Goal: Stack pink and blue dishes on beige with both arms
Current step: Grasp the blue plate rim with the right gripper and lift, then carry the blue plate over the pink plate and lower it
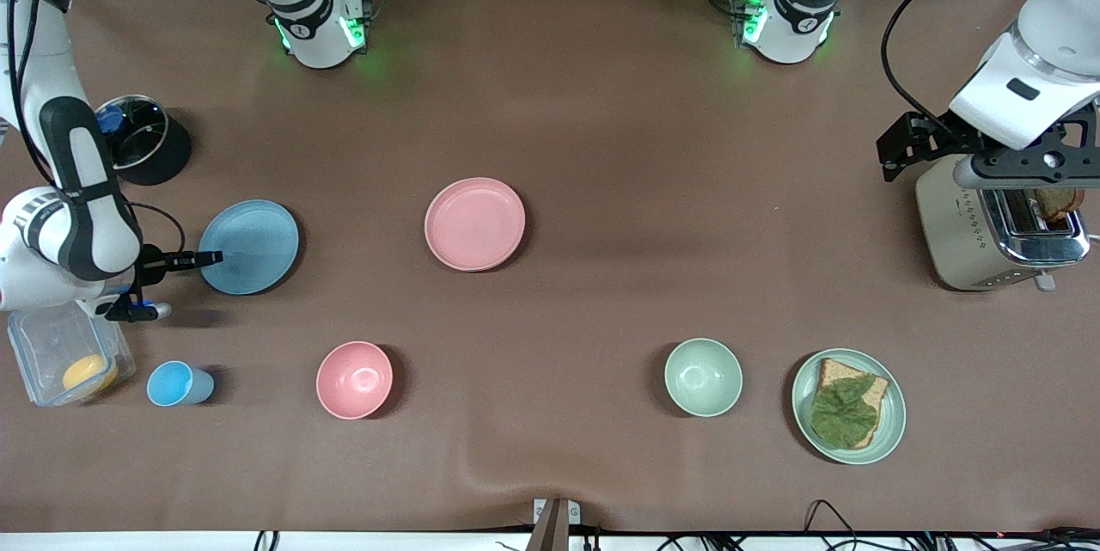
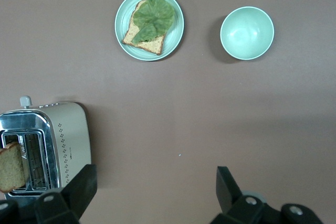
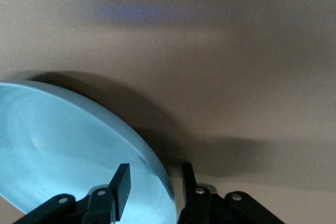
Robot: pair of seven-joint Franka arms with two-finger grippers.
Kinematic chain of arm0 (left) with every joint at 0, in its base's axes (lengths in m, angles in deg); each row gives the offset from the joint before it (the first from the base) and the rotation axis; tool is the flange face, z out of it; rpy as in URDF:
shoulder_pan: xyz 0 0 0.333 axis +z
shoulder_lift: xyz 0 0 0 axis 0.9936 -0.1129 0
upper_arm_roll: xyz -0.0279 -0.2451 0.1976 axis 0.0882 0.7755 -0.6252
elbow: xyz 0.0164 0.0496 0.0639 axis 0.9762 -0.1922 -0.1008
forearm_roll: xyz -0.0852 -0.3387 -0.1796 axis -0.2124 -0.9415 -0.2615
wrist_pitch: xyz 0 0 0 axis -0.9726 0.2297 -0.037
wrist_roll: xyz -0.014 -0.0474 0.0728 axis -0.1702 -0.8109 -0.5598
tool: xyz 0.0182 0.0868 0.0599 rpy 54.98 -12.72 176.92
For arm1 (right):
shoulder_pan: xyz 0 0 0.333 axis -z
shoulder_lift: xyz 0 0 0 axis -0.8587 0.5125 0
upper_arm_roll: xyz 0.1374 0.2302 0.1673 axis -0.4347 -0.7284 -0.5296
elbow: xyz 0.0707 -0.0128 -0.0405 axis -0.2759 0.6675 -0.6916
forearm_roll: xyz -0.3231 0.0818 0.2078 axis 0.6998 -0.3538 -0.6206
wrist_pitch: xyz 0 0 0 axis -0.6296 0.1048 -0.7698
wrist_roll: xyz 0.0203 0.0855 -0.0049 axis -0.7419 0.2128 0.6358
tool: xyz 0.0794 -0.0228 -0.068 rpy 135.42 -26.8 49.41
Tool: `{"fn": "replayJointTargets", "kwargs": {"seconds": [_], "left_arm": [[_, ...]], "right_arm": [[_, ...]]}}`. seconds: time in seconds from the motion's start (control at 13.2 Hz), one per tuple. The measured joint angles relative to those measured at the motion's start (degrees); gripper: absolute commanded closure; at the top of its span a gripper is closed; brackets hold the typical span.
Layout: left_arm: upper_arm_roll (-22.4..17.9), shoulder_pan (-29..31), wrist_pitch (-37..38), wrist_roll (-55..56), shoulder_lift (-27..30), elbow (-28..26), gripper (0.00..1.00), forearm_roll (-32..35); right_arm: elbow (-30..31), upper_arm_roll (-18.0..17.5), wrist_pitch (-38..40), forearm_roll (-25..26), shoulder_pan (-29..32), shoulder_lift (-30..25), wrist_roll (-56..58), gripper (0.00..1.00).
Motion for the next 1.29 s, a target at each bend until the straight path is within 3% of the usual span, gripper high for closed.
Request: {"fn": "replayJointTargets", "kwargs": {"seconds": [0.08,0.15,0.61,0.91,1.14,1.29], "left_arm": [[0.0,0.0,0.2,0.0,0.2,0.0,0.0,0.0],[0.0,0.0,0.4,0.0,0.5,0.0,0.0,0.0],[-0.1,0.0,1.2,-1.2,2.2,-0.4,0.0,0.0],[-0.7,0.1,1.2,-1.9,2.3,-0.6,0.0,0.0],[-0.8,1.2,1.2,-3.9,2.3,-0.7,0.0,0.0],[-0.9,1.7,1.2,-4.6,2.4,-0.7,0.0,0.0]], "right_arm": [[-0.1,0.0,0.2,0.0,0.0,0.0,0.0,0.96],[-0.3,0.0,1.1,0.0,0.0,0.0,0.0,1.0],[-4.1,-0.3,10.1,-0.4,0.0,-0.1,0.0,1.0],[-7.7,-1.1,19.6,-5.6,-0.7,-0.5,0.0,1.0],[-8.3,-2.0,21.9,-7.5,-5.9,-1.1,0.0,1.0],[-7.8,-3.0,22.6,-11.8,-10.3,-1.9,-0.4,1.0]]}}
